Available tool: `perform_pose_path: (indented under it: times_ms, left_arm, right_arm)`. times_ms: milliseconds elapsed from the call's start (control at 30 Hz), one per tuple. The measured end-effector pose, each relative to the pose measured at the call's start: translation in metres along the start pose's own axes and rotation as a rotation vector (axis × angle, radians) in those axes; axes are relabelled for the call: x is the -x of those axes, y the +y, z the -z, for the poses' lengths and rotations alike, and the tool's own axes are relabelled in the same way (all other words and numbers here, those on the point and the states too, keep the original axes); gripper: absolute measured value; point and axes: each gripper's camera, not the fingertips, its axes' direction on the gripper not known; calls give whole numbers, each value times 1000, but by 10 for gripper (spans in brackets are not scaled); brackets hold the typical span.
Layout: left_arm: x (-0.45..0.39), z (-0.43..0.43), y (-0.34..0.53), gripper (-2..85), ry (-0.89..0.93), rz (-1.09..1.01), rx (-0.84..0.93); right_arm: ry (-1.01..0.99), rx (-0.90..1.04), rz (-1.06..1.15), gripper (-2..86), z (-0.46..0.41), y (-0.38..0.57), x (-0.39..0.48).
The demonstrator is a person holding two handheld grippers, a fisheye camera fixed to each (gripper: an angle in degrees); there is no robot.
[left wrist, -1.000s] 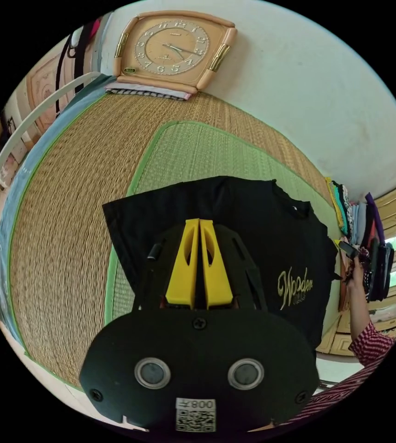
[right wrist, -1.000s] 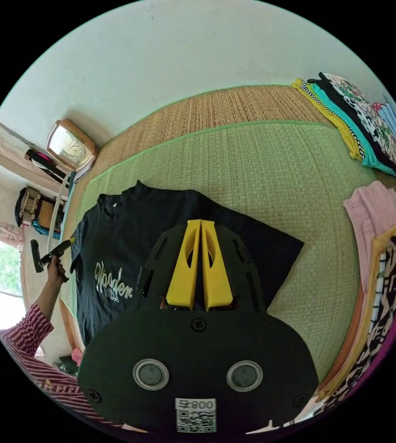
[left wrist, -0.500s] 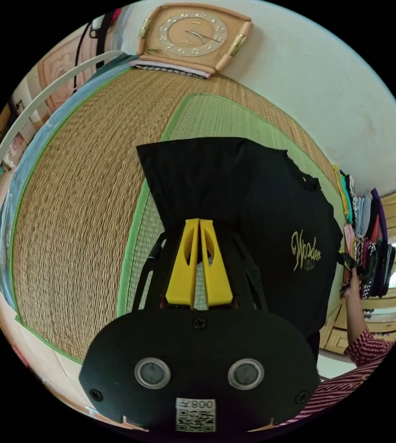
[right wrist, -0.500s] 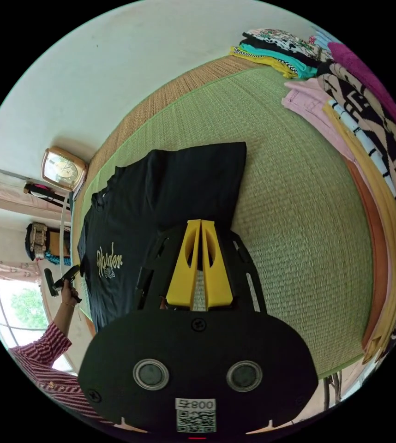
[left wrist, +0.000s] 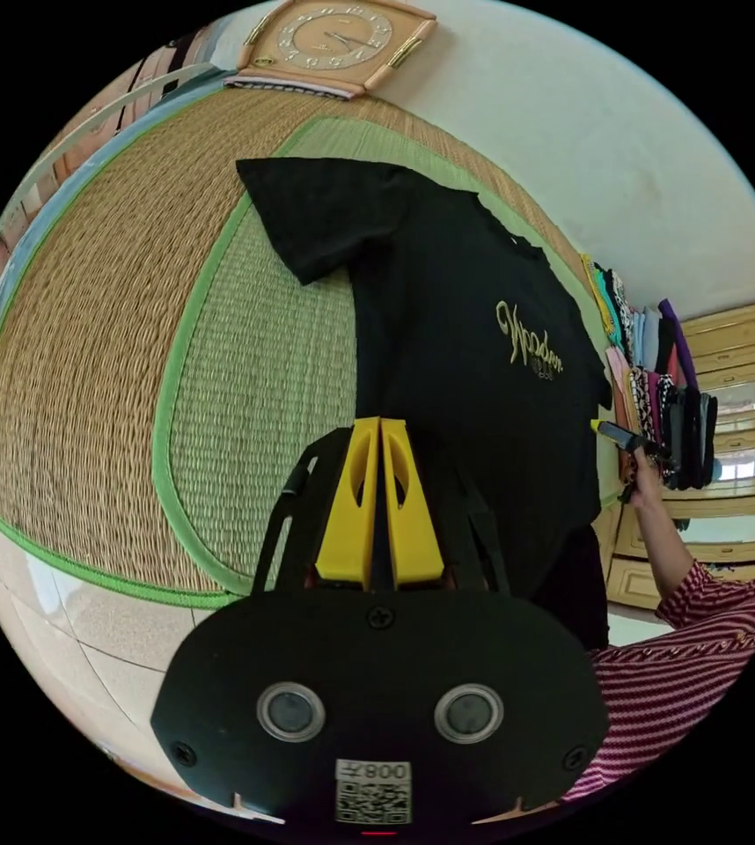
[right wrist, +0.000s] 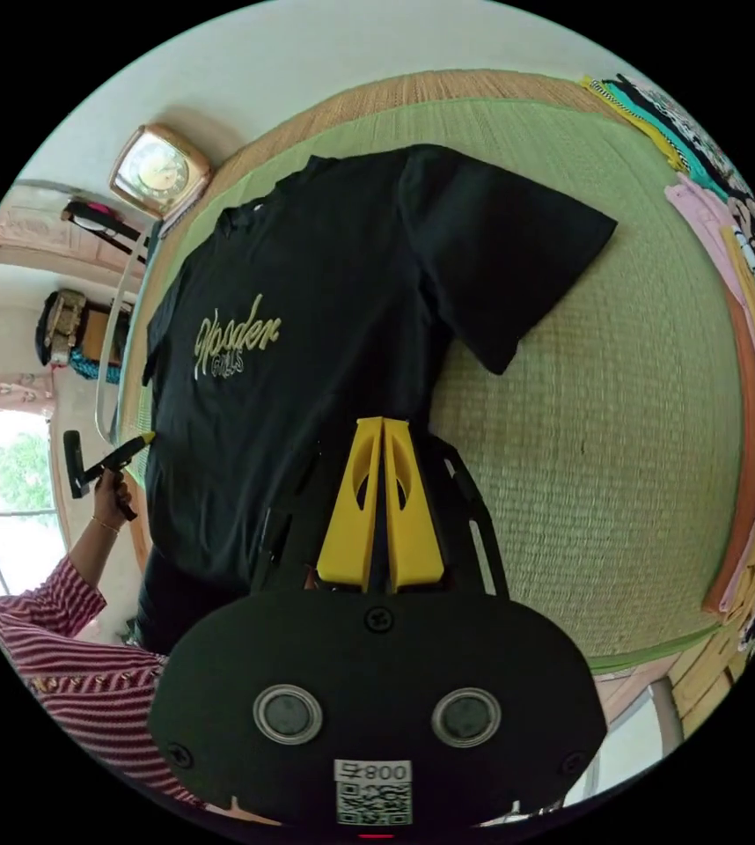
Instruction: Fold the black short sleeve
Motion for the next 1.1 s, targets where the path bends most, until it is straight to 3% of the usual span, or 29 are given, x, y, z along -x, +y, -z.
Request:
perform_pose_path:
  times_ms: [100, 233, 333, 700, 1100]
  left_arm:
    - [-6, -3, -8, 1, -37, 7, 14]
    - [-20, -10, -11, 1, -27, -60, 25]
    - [-17, -26, -10, 0, -39, -55, 52]
    - [-29, -45, -22, 1, -55, -56, 24]
    - [-37, -62, -123, 0, -83, -70, -75]
  right_arm:
    - [-48, -29, -84, 1, 12, 1, -8]
    - [-82, -26, -21, 1, 29, 32, 22]
    - [25, 75, 19, 1, 2, 58, 41]
    - [40, 87, -37, 0, 13, 46, 13]
    - [-43, -121, -20, 1, 72, -23, 24]
